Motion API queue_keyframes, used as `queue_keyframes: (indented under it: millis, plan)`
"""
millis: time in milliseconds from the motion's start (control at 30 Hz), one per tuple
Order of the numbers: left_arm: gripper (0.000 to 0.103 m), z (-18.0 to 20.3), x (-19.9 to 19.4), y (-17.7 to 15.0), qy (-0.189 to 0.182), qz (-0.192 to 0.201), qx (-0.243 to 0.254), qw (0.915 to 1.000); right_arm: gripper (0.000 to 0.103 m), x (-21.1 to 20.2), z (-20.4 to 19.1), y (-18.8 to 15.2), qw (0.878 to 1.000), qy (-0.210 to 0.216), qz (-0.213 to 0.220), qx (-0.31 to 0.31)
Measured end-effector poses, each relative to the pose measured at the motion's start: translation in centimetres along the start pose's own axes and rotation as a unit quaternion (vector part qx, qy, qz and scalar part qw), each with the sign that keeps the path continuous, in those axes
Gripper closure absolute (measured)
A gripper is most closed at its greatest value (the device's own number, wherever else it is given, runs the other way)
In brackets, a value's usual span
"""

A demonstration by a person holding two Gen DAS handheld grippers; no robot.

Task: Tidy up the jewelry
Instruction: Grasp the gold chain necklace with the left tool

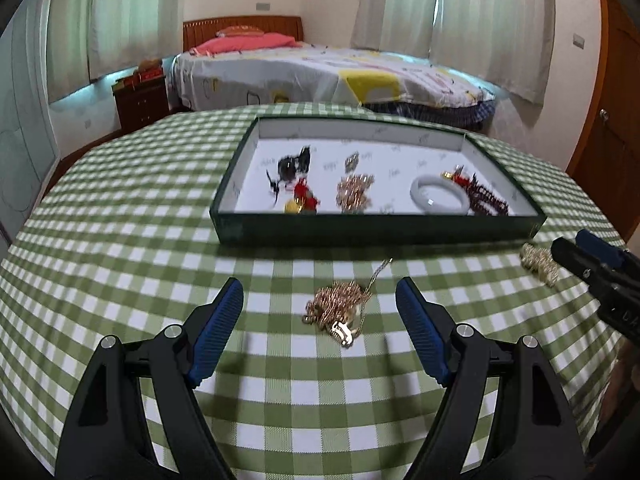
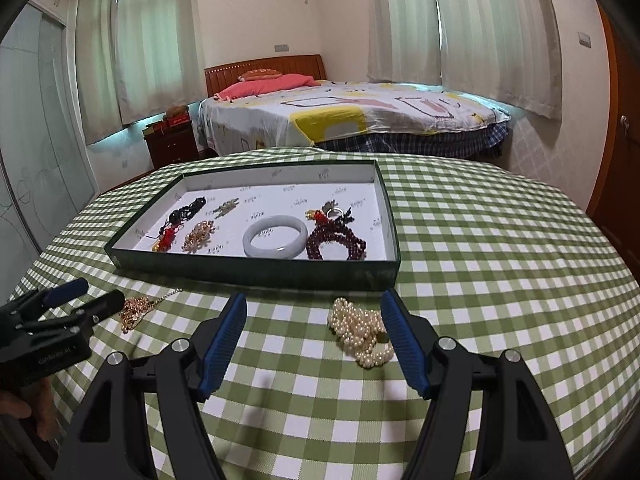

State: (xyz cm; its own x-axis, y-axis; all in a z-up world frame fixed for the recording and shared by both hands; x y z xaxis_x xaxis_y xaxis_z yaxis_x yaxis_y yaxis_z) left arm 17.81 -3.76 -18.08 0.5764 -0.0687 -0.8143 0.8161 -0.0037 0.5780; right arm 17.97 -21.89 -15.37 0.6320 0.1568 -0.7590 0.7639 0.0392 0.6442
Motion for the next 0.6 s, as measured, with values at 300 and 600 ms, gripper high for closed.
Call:
queue_keyframes:
  millis: [300, 600]
  plan:
    - [0.028, -0.1, 1.9, 0.1, -0.005, -0.028, -0.001, 0.9996, 0.035, 0.3, 0.0, -0.4, 1.000, 0.005, -0.002, 0.005]
    - [0.058, 0.2, 3.1, 0.2, 0.004, -0.049, 0.021, 0.9986, 0.035, 0.7, 0.2, -0.8, 1.000, 0.007, -0.008, 0.008]
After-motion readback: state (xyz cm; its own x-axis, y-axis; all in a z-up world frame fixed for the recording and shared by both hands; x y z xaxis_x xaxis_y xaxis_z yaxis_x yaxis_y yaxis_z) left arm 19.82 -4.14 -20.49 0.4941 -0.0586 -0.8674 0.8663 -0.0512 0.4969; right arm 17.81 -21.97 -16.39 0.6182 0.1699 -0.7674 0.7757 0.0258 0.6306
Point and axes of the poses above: each gripper's, at about its wrist camera, not at the fingertips, and x roughly the way its jaws point, z to its right, y to its top, the point moved 8 cm from there along x, roughly the way its jaws point, and after that the axes turned 12 degrees about -z, right-handed, at the moved point
